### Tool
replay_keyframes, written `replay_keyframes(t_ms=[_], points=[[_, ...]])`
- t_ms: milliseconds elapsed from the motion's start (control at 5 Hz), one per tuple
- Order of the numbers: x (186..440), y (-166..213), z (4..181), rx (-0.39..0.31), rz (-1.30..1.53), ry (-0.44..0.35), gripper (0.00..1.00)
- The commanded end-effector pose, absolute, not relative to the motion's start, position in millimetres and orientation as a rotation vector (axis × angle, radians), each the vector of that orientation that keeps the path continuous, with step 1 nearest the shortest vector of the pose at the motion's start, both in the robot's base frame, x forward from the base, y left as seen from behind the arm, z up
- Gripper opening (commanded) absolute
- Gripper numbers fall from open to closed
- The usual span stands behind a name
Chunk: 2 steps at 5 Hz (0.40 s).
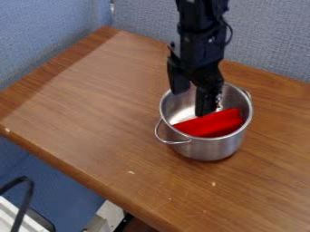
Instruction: Put the red object in the metal pot
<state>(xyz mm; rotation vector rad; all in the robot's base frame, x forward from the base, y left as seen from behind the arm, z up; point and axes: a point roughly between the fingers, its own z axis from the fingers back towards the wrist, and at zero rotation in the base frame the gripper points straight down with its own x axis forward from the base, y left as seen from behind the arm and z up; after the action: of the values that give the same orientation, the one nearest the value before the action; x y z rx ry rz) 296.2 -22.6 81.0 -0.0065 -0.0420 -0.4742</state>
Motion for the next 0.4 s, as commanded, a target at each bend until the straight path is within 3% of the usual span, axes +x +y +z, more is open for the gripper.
replay_keyframes(t_ms=[0,200], points=[[298.7,-29.9,80.2,0.003,-0.508,-0.067,1.0],[299.3,-33.2,72.4,0.007,-0.526,-0.062,1.0]])
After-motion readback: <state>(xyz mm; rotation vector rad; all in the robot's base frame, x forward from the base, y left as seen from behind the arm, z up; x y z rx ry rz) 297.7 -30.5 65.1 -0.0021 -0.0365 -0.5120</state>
